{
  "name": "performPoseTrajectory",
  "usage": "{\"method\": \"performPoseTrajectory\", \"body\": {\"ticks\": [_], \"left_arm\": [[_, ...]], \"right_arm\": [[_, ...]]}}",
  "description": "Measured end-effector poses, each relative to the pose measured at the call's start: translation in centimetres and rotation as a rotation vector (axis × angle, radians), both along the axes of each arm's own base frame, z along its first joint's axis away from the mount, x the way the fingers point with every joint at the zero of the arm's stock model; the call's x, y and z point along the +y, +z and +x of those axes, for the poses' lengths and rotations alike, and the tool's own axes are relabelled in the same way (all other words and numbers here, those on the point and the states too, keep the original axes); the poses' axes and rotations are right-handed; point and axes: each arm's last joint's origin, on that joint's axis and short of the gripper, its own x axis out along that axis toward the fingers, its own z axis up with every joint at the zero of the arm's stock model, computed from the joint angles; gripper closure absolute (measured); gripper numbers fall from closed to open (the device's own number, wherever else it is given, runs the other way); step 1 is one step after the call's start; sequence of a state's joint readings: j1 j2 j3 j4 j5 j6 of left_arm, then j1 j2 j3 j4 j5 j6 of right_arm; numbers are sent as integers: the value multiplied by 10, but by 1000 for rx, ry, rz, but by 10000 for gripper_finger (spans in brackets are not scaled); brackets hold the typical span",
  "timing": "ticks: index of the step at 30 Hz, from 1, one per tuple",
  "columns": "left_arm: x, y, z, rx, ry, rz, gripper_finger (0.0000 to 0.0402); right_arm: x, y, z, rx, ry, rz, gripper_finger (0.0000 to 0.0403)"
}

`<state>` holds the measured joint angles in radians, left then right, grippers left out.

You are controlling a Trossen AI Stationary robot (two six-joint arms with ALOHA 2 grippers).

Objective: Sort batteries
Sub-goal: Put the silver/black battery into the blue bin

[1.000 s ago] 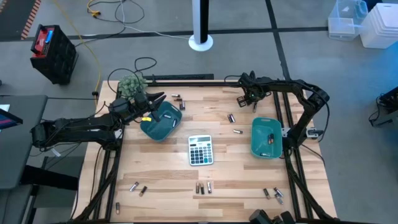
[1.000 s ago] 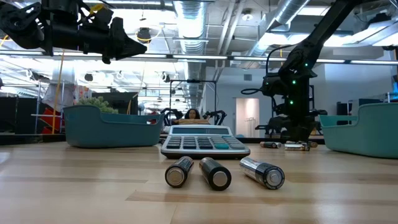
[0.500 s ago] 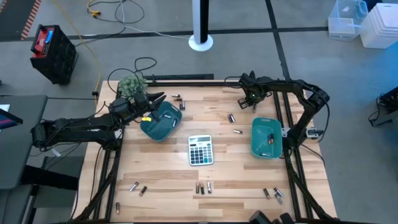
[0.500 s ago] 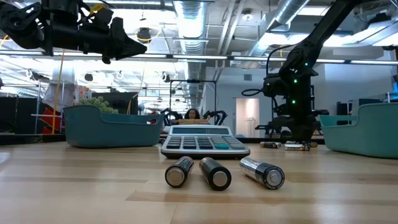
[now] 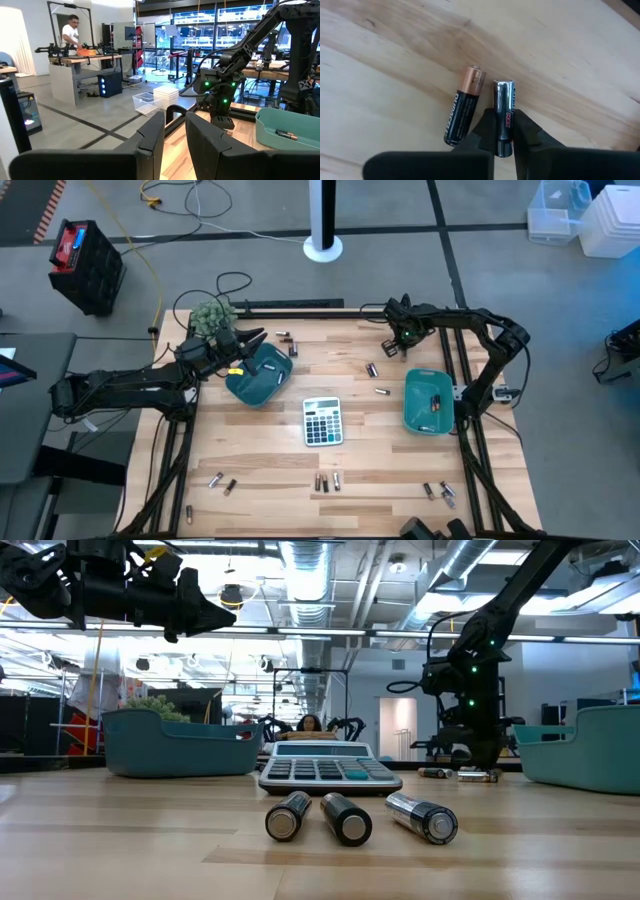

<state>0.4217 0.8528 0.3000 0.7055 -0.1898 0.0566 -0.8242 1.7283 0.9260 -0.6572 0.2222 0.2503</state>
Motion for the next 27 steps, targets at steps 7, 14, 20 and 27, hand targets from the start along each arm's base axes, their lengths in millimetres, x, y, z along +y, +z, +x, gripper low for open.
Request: {"method": "performPoseTrajectory", "body": {"ticks": [7, 14, 20, 27], "left_arm": [[0, 0, 0, 0, 0, 0, 326], [0, 0, 0, 0, 0, 0, 326], [0, 0, 0, 0, 0, 0, 326], [0, -1, 0, 5, 0, -2, 326]], "right_arm": [[-1, 0, 0, 0, -1, -10, 375], [0, 5, 7, -10, 14, -32, 377], [2, 26, 9, -71, 24, -86, 378], [11, 56, 10, -155, 51, -182, 378]]}}
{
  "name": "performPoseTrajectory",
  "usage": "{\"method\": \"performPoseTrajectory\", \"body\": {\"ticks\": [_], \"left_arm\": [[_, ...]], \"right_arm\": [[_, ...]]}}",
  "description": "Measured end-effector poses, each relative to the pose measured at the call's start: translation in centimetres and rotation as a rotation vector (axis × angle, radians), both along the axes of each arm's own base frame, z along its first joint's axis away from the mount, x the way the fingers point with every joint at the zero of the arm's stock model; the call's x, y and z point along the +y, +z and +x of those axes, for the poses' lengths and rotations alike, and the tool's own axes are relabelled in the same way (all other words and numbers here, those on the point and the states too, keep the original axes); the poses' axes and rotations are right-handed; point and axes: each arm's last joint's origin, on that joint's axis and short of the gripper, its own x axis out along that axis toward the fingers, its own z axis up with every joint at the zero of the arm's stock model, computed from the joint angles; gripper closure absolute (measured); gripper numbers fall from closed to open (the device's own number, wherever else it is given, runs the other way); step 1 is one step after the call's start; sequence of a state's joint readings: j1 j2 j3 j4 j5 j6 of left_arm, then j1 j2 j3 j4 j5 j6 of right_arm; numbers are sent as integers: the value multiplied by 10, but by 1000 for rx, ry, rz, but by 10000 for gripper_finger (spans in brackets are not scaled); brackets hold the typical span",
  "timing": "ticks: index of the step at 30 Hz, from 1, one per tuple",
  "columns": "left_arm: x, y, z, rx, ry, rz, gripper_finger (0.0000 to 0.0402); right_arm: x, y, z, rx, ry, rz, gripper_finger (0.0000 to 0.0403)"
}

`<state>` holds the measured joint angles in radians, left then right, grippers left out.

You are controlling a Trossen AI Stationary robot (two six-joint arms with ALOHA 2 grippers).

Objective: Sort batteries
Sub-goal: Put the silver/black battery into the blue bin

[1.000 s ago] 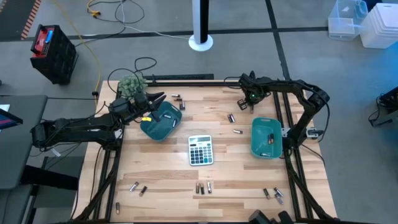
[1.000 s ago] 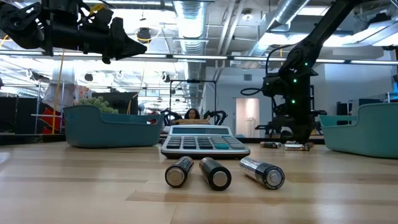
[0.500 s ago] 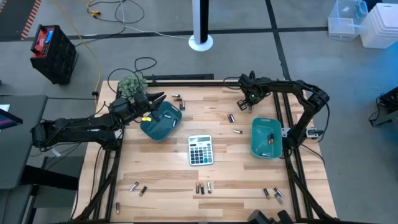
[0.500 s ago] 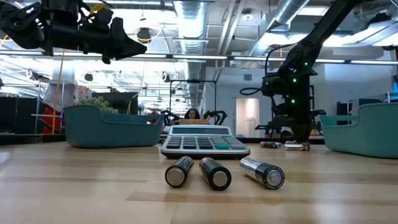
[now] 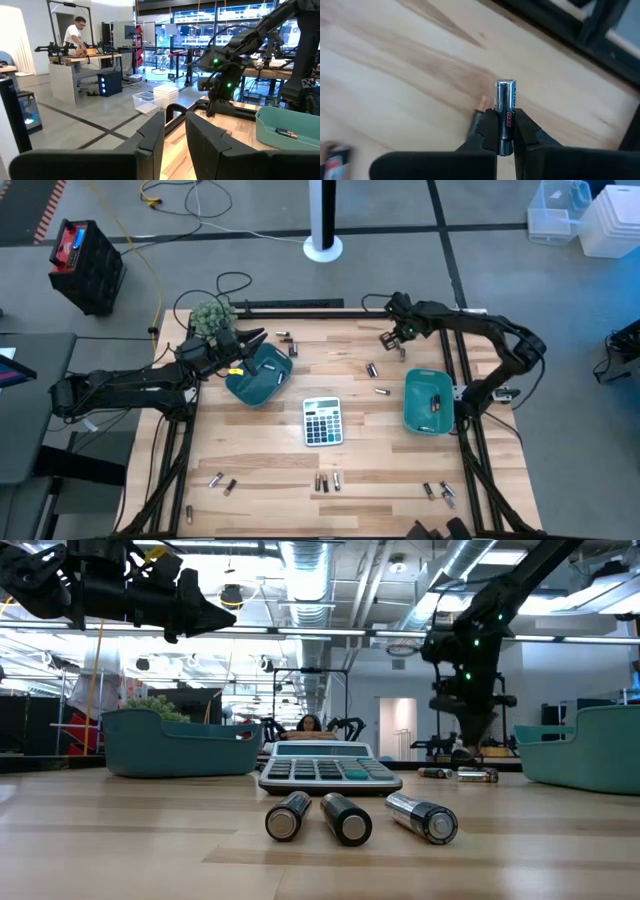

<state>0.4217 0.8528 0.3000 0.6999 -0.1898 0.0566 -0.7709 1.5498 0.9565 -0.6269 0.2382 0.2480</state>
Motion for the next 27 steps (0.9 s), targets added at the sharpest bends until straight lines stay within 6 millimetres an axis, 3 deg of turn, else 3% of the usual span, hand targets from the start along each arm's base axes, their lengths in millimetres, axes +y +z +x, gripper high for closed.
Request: {"method": "performPoseTrajectory", "body": {"ticks": [6, 16, 22, 27], "left_arm": [[0, 0, 0, -1, 0, 1, 326], [0, 0, 0, -3, 0, 1, 326], [0, 3, 0, -29, -1, 11, 326], [-2, 8, -1, -80, -37, 21, 326]], "right_arm": [[17, 19, 21, -123, 130, -97, 378], [70, 44, 98, -547, 530, -298, 378], [103, 43, 137, -727, 687, -403, 378], [114, 32, 173, -780, 748, -423, 378]]}}
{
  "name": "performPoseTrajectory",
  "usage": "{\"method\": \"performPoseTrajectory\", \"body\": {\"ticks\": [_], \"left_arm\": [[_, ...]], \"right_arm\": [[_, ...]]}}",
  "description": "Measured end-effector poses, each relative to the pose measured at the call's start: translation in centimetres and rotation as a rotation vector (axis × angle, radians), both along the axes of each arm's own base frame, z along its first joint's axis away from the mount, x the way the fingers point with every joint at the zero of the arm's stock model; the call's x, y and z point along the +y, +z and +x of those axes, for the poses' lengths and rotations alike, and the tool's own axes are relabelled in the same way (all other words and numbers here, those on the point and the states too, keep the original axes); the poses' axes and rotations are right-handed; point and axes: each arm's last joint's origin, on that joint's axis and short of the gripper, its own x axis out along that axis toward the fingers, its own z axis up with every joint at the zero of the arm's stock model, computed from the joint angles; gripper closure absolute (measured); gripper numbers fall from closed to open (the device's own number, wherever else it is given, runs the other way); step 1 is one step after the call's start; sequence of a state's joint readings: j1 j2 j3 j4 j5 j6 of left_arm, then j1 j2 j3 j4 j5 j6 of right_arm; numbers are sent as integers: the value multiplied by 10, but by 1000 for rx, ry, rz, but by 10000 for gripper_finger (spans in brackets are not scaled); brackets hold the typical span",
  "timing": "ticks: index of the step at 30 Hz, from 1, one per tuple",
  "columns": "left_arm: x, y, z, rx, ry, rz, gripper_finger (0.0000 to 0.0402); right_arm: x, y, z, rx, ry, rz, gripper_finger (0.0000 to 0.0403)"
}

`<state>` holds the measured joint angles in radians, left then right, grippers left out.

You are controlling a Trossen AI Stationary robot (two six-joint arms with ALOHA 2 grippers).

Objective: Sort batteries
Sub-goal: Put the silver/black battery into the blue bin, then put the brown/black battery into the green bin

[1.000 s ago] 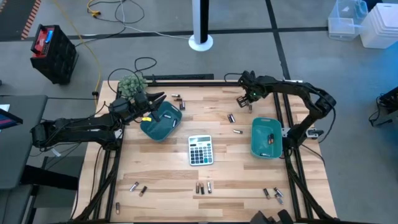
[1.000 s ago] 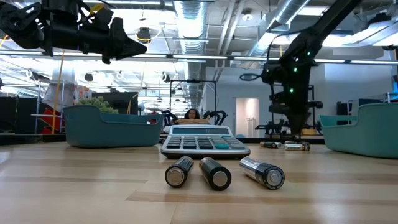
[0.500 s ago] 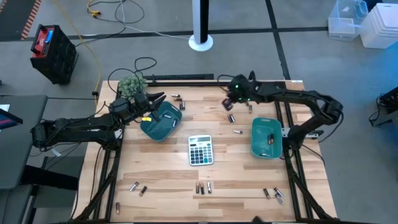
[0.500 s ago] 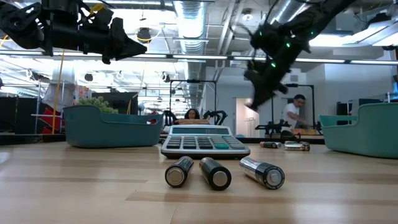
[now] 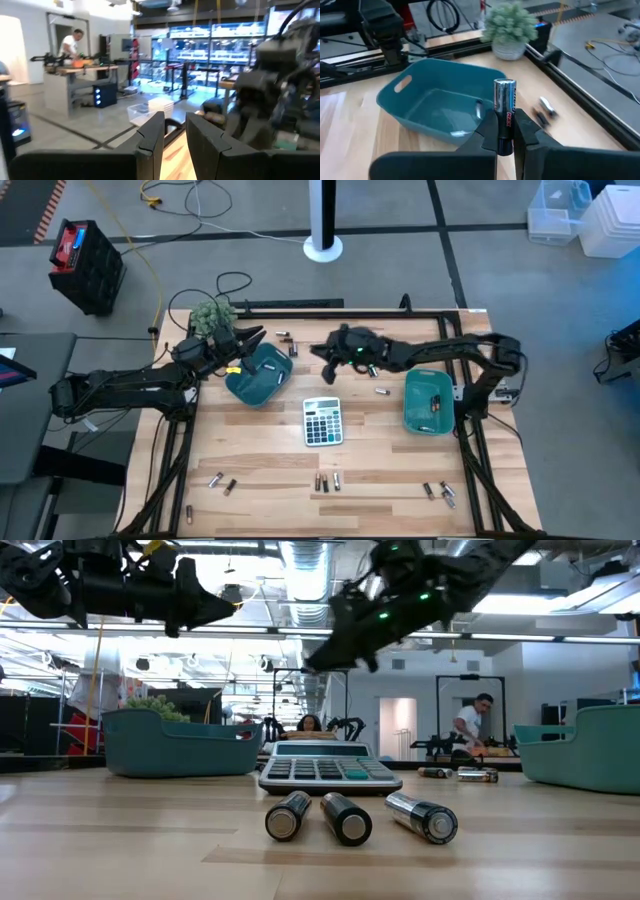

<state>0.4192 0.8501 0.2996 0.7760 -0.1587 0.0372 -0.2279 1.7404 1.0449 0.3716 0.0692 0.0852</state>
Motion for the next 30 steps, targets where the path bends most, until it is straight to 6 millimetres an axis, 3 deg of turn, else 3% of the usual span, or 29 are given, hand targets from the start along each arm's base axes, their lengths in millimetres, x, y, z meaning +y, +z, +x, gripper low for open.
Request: {"method": "performPoseTrajectory", "body": {"ticks": [7, 13, 18, 24, 30], "left_arm": [[-4, 3, 0, -18, -28, 11, 326], [-7, 7, -5, -33, -45, 24, 326], [-8, 7, -8, -19, -46, 18, 326], [-8, 6, -7, -8, -44, 19, 326], [-8, 5, -7, 5, -40, 23, 326]], "right_arm": [[10, -12, 61, -22, 115, -56, 378], [6, -25, 94, 8, 187, -25, 354], [0, -42, 105, 67, 177, 2, 294], [-3, -38, 105, 67, 185, -31, 206], [-11, -4, 96, 33, 195, -133, 177]]}}
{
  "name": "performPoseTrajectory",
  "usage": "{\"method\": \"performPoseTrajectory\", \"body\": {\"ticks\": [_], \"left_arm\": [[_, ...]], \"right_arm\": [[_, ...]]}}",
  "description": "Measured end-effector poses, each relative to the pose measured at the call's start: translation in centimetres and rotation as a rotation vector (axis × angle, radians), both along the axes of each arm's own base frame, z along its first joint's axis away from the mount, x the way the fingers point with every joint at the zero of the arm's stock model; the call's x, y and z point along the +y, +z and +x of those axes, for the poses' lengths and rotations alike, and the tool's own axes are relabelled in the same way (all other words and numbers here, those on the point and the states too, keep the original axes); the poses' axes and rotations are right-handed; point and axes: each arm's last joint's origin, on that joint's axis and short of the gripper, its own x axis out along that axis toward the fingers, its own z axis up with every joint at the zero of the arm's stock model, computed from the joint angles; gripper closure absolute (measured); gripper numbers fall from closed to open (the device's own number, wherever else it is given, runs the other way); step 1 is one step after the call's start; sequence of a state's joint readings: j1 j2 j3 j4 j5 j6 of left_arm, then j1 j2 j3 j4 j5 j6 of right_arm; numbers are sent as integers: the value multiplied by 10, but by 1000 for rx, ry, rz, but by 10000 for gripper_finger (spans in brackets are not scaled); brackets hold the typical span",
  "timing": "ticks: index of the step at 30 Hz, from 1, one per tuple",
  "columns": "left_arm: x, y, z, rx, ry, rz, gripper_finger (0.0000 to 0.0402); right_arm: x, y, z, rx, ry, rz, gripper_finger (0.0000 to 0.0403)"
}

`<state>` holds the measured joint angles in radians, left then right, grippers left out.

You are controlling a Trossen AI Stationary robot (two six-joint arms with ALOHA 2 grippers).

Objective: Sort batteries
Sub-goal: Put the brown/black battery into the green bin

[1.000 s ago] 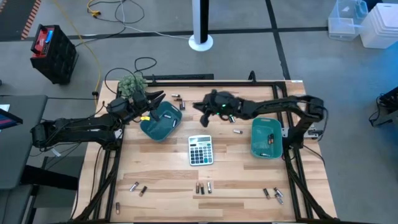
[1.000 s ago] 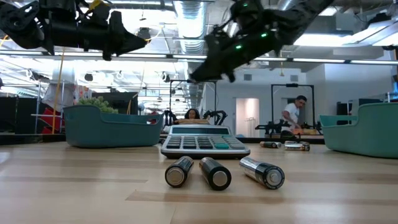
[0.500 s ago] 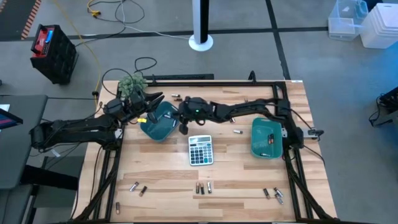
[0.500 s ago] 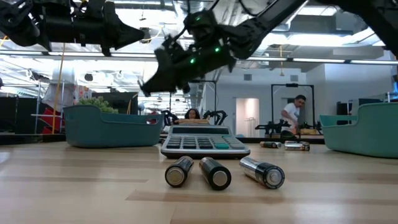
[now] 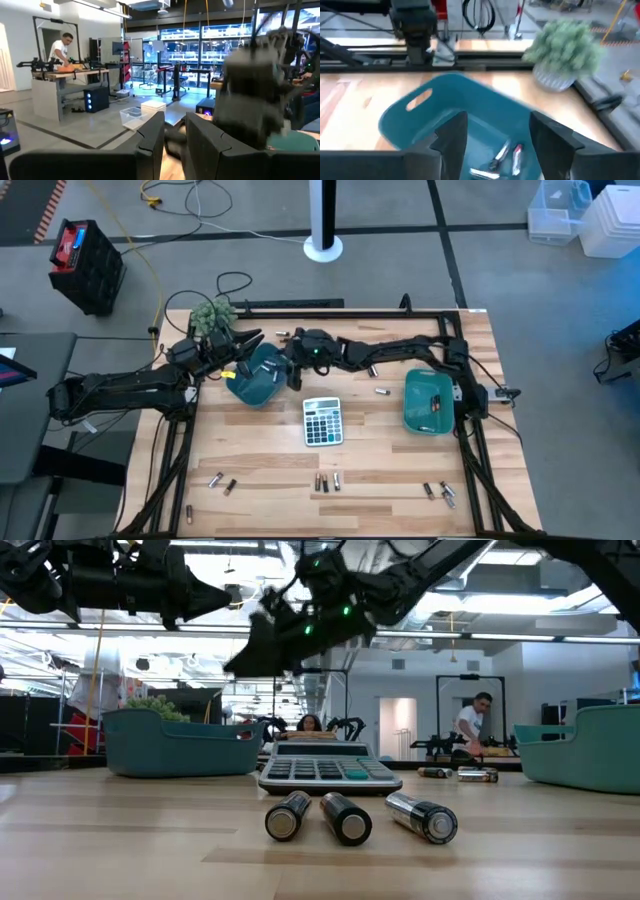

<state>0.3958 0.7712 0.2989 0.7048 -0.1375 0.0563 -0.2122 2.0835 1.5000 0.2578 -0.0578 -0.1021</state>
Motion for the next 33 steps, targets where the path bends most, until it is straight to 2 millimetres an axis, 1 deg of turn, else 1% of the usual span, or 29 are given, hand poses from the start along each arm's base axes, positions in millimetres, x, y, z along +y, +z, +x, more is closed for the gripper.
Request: {"method": "performPoseTrajectory", "body": {"ticks": [2, 5, 7, 10, 13, 15, 18, 20, 24, 28, 33], "left_arm": [[0, 0, 0, 2, 0, -1, 326], [0, -1, 0, 8, 1, 0, 326], [0, -1, 0, 15, 2, -2, 326], [0, -2, 0, 18, 2, -3, 326], [0, -2, 0, 21, 1, -6, 326], [0, -3, 1, 28, 1, -10, 326], [0, -4, 1, 31, -1, -24, 326], [0, -4, 1, 35, -2, -33, 326], [2, -8, 1, 53, 46, -72, 326], [4, -13, 0, 80, 127, -124, 326], [6, -16, 0, 102, 167, -180, 326]], "right_arm": [[-7, 7, -5, 17, -6, -29, 177], [-24, 10, -14, 64, -26, -67, 179], [-39, 13, -21, 88, -54, -78, 179], [-68, 12, -34, 122, -112, -63, 180], [-95, 8, -47, 142, -99, -18, 180], [-110, 7, -55, 146, -96, 0, 180], [-125, 7, -64, 197, -102, 8, 180], [-132, 7, -69, 235, -109, 12, 180], [-134, 4, -72, 279, -88, -23, 180], [-134, 7, -71, 255, -14, -89, 180], [-140, 6, -76, 245, 55, -82, 180]]}}
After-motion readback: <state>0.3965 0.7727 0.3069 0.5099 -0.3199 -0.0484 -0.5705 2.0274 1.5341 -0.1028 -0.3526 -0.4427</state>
